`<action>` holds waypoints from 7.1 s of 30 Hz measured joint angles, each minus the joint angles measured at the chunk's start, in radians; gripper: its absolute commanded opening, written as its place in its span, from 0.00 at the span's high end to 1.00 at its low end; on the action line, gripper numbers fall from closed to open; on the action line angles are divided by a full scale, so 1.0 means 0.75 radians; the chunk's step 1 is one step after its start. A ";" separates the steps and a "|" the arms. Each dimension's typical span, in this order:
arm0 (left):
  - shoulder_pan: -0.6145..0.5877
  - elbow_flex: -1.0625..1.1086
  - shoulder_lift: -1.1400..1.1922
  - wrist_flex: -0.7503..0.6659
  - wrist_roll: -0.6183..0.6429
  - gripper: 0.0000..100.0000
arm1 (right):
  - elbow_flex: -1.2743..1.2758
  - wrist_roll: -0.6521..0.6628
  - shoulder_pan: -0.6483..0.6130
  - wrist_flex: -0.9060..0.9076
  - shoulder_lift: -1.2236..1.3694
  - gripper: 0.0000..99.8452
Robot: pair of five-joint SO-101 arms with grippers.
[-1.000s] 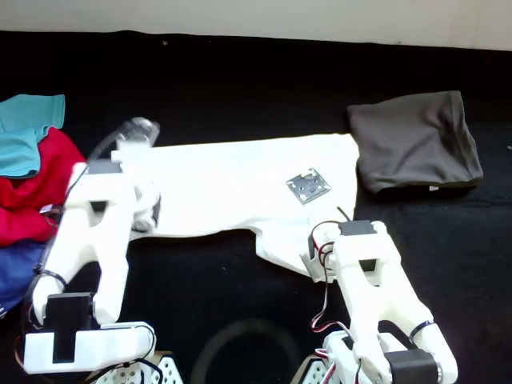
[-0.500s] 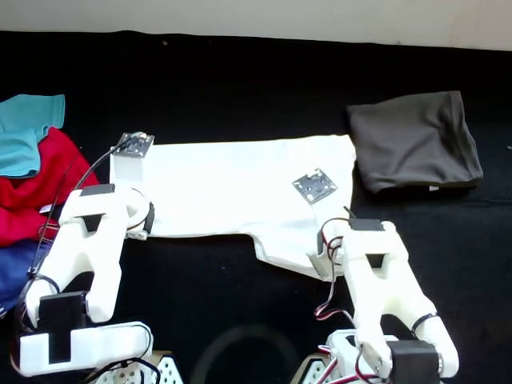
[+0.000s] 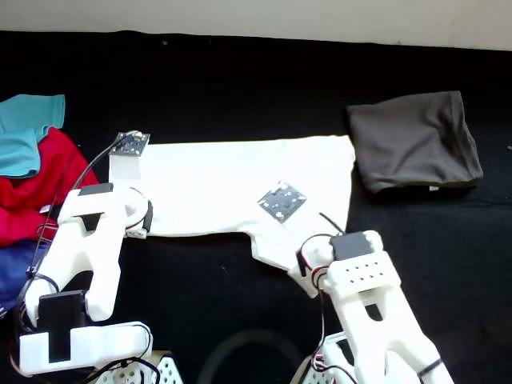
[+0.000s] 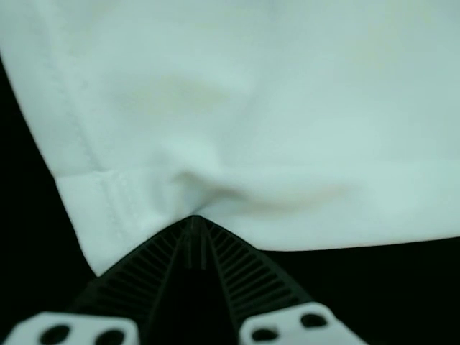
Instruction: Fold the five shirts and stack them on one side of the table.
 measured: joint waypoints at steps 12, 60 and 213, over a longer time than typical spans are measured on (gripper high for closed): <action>0.000 -0.002 0.000 0.000 0.010 0.99 | -0.004 0.000 -0.176 -0.215 0.409 0.80; 0.000 -0.008 0.006 -0.002 0.012 0.99 | -1.618 -0.200 0.117 -0.018 1.463 0.84; -0.080 -1.324 0.900 0.685 0.178 0.98 | -0.503 -0.303 0.190 0.307 -0.110 0.99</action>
